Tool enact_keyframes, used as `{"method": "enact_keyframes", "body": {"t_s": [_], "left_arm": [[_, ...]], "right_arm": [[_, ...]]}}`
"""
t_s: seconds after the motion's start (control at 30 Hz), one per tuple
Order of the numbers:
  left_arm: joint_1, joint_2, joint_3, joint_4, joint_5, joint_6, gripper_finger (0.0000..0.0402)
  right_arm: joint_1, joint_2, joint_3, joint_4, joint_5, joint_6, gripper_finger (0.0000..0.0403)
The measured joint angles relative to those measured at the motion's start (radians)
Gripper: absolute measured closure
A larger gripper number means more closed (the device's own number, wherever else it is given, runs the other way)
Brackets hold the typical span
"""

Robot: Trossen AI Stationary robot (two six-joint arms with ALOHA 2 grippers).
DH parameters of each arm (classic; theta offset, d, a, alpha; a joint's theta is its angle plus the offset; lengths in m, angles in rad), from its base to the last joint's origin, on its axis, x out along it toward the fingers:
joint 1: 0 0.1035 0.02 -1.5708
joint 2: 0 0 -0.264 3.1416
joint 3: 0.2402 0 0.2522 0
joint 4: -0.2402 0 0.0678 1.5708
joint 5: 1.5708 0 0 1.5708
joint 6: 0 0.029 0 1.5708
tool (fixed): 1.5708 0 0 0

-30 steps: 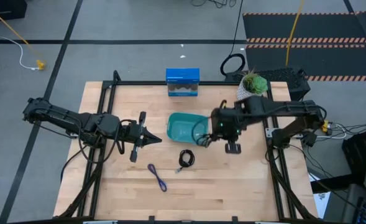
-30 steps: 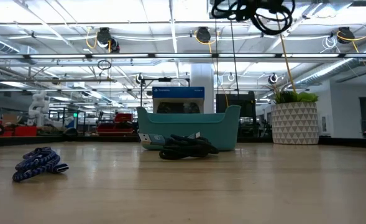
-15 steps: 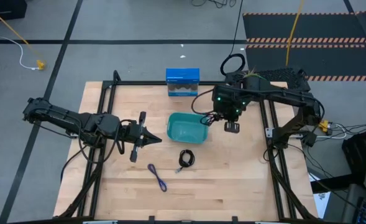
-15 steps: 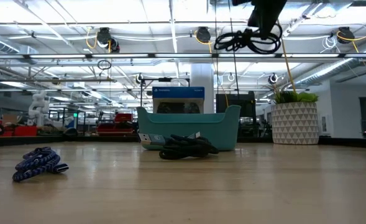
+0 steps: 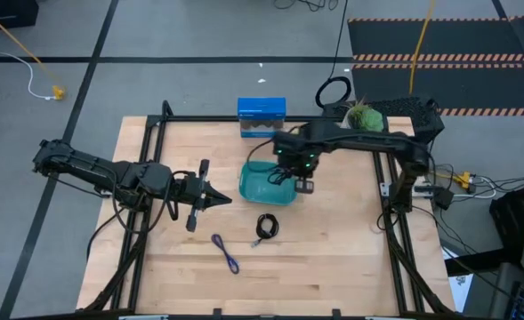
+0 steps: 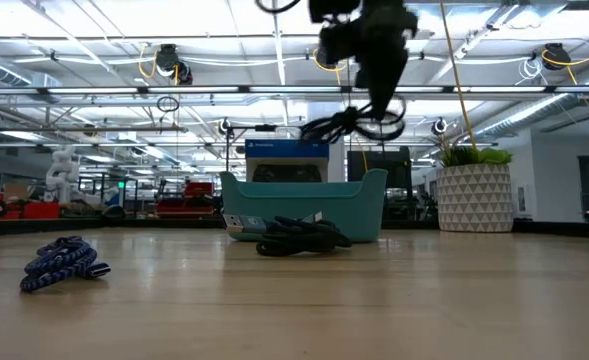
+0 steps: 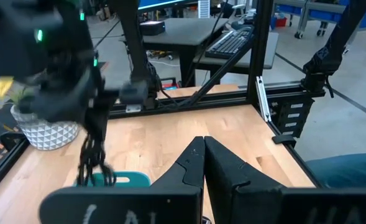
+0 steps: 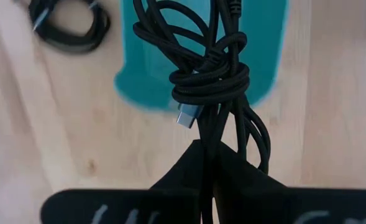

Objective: Pick and place USB-C Cables
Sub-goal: Put the bottom black charger cable into the green container

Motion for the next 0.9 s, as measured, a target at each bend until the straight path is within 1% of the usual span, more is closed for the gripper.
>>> {"method": "enact_keyframes", "body": {"t_s": [0.2,0.37,0.67,0.8,0.9], "left_arm": [[0.0,0.0,0.0,-0.001,0.0,0.0,0.0394],[0.0,0.0,0.0,-0.006,0.0,-0.001,0.0394],[0.0,0.0,0.0,-0.009,0.0,-0.002,0.0394],[0.0,0.0,0.0,-0.009,0.0,-0.008,0.0394],[0.0,0.0,0.0,-0.009,0.0,-0.008,0.0394]], "right_arm": [[0.007,0.077,0.0,0.137,0.015,0.012,0.0399],[0.019,0.119,0.0,0.181,0.014,0.028,0.0399],[0.02,0.153,-0.005,0.271,0.016,0.064,0.0399],[0.021,0.151,-0.045,0.352,0.015,0.084,0.0399],[0.021,0.153,-0.083,0.377,0.015,0.085,0.0399]]}}
